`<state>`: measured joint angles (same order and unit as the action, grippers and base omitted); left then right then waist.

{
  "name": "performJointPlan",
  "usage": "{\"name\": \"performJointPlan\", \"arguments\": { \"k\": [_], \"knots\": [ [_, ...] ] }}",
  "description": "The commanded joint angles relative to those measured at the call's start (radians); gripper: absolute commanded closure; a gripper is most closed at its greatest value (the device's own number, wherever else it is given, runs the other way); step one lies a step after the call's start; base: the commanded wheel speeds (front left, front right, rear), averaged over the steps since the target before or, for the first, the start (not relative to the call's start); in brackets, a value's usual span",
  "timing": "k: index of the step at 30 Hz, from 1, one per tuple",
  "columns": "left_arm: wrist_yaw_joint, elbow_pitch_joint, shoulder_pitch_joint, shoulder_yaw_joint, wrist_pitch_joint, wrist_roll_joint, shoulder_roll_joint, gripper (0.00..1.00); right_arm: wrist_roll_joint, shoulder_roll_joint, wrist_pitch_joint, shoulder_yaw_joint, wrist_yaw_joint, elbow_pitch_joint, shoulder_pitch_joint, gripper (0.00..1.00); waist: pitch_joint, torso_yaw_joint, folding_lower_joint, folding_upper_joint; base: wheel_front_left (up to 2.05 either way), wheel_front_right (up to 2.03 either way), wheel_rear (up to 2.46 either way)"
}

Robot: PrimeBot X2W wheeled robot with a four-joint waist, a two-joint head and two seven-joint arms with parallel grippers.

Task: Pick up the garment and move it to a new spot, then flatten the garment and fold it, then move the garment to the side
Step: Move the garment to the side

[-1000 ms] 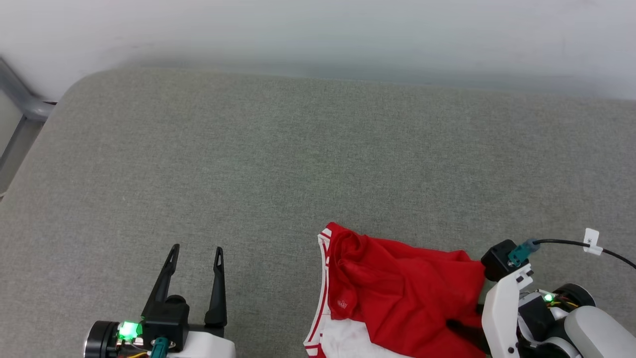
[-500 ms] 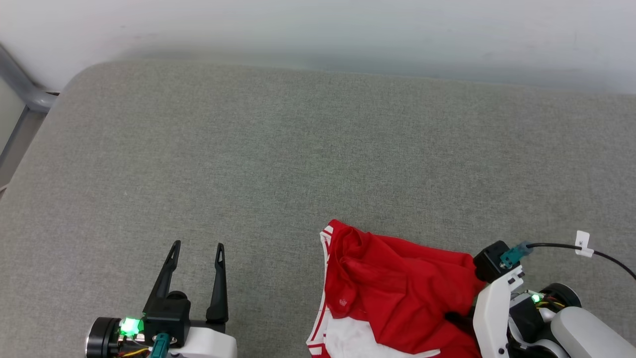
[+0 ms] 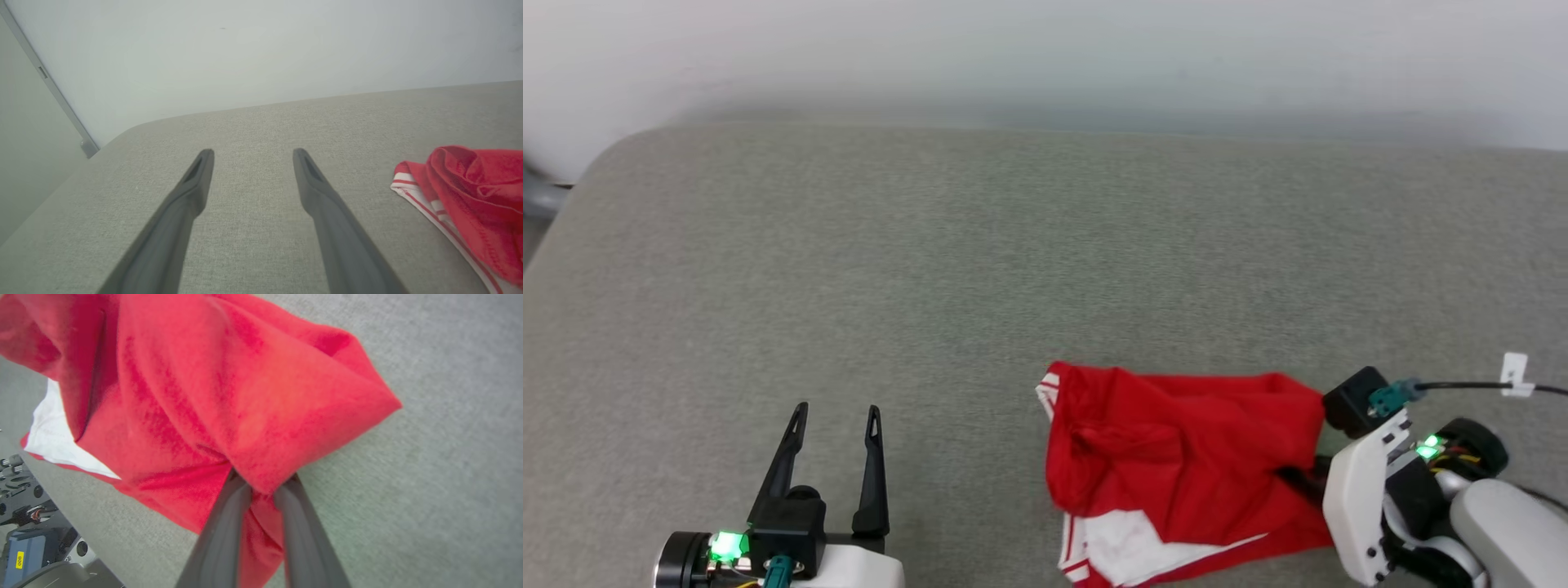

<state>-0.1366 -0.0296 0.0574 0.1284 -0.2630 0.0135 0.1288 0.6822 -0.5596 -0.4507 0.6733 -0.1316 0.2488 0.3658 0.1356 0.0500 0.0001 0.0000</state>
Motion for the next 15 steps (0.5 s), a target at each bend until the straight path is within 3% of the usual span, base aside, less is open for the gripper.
{"name": "performJointPlan", "arguments": {
  "k": [1, 7, 8, 15],
  "knots": [
    [-0.003, 0.006, 0.009, 0.003, -0.002, 0.003, -0.001, 0.0, -0.011, -0.017, 0.008, -0.008, 0.002, -0.004, 0.017, 1.0, 0.005, -0.033, -0.0001, 0.0, 0.0, 0.0, 0.0],
    [-0.011, 0.021, -0.001, -0.015, -0.002, 0.006, 0.001, 0.0, -0.039, -0.058, 0.018, -0.044, 0.002, -0.019, 0.049, 1.0, 0.03, -0.136, -0.0001, 0.0, 0.0, 0.0, 0.0],
    [-0.012, 0.029, -0.015, -0.025, -0.002, 0.003, 0.005, 0.0, -0.051, -0.076, 0.024, -0.071, 0.002, -0.021, 0.065, 1.0, 0.05, -0.188, -0.0001, 0.0, 0.0, 0.0, 0.0],
    [-0.036, 0.063, -0.02, -0.061, -0.002, -0.002, 0.018, 0.0, -0.068, -0.105, 0.057, -0.145, 0.002, 0.002, 0.087, 1.0, 0.091, -0.276, -0.0001, 0.0, 0.0, 0.0, 0.0]
  ]
}}
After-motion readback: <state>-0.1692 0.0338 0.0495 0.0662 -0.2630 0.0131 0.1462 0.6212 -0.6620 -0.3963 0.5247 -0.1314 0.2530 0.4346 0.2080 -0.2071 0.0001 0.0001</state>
